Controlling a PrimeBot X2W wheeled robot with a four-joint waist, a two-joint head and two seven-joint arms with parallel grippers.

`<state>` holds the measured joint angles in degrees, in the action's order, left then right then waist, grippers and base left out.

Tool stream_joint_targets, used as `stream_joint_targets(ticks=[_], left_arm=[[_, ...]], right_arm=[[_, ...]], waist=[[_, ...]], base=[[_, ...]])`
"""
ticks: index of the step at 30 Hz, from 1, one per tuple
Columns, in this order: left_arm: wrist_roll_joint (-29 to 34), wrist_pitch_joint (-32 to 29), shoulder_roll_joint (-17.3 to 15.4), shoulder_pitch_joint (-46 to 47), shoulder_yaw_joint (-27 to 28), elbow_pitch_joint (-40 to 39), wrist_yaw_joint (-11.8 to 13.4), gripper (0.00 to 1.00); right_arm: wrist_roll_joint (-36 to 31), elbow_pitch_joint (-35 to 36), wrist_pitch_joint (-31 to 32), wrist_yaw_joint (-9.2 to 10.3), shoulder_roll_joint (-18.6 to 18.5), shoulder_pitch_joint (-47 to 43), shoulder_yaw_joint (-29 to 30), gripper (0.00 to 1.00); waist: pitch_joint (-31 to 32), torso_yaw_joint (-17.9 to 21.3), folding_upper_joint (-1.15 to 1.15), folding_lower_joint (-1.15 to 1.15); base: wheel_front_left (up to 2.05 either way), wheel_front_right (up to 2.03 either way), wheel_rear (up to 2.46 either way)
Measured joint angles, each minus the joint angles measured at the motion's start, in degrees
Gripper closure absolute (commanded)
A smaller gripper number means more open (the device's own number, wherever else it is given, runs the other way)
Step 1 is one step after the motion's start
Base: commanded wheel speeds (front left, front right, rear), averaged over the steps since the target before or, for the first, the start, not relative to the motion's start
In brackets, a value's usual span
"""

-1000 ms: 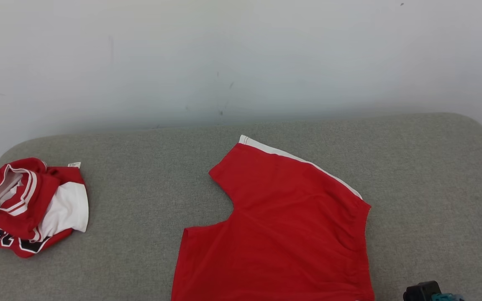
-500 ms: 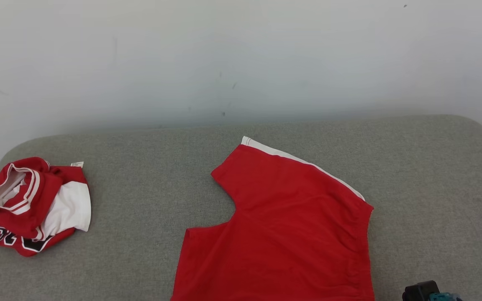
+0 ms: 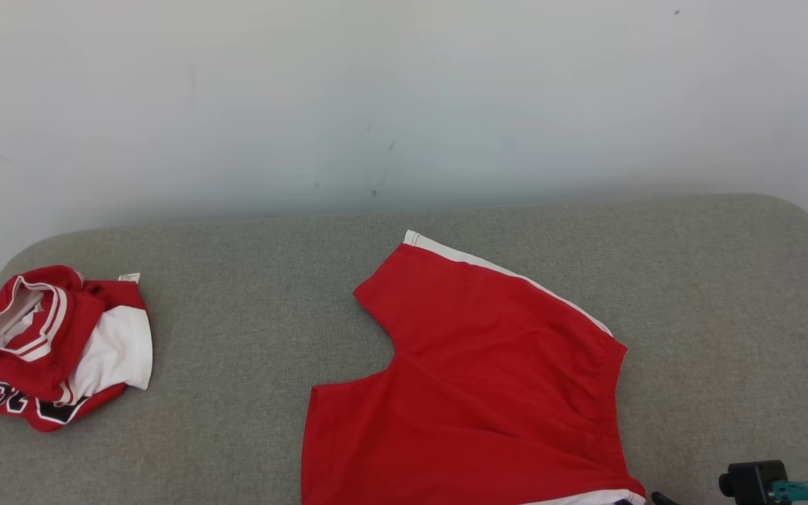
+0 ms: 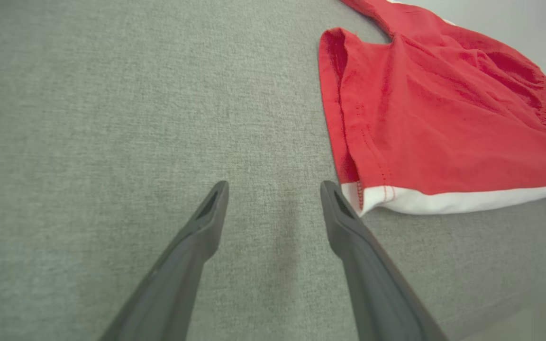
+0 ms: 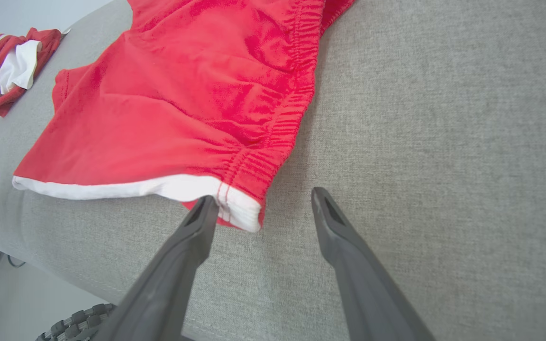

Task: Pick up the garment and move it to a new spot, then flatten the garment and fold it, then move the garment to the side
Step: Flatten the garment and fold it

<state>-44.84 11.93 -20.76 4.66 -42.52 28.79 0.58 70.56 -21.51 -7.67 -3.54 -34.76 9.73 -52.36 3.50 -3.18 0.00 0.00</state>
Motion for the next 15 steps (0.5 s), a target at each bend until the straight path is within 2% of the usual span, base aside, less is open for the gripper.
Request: stream_joint_targets(ticks=[5,12,13,15], left_arm=[[0.01,0.8,-1.66,-0.01,1.86,-2.75,1.41,0.0],[0.42,1.19,-2.27,0.07,2.76,-6.28,2.04,0.0],[0.62,1.24,-2.33,0.1,2.75,-6.78,2.23,0.0],[0.8,1.34,-2.32,0.12,3.53,-8.06,2.99,0.0]], right_arm=[[2.46,4.24,-0.42,-0.97,-2.93,-1.37,1.75,0.0],[3.41,10.71,-0.47,-1.33,-4.1,-1.35,2.13,0.0],[2.92,11.27,-1.19,-1.3,-4.1,-1.27,2.54,0.0],[1.47,11.87,-3.36,-0.03,-4.34,-0.71,4.28,0.0]], waist=[[-0.03,0.05,0.0,0.0],[-0.15,0.33,0.0,0.0],[-0.16,0.36,0.0,0.0],[-0.15,0.44,0.0,0.0]], base=[[0.0,0.0,0.0],[0.0,0.0,0.0],[0.0,0.0,0.0],[0.0,0.0,0.0]])
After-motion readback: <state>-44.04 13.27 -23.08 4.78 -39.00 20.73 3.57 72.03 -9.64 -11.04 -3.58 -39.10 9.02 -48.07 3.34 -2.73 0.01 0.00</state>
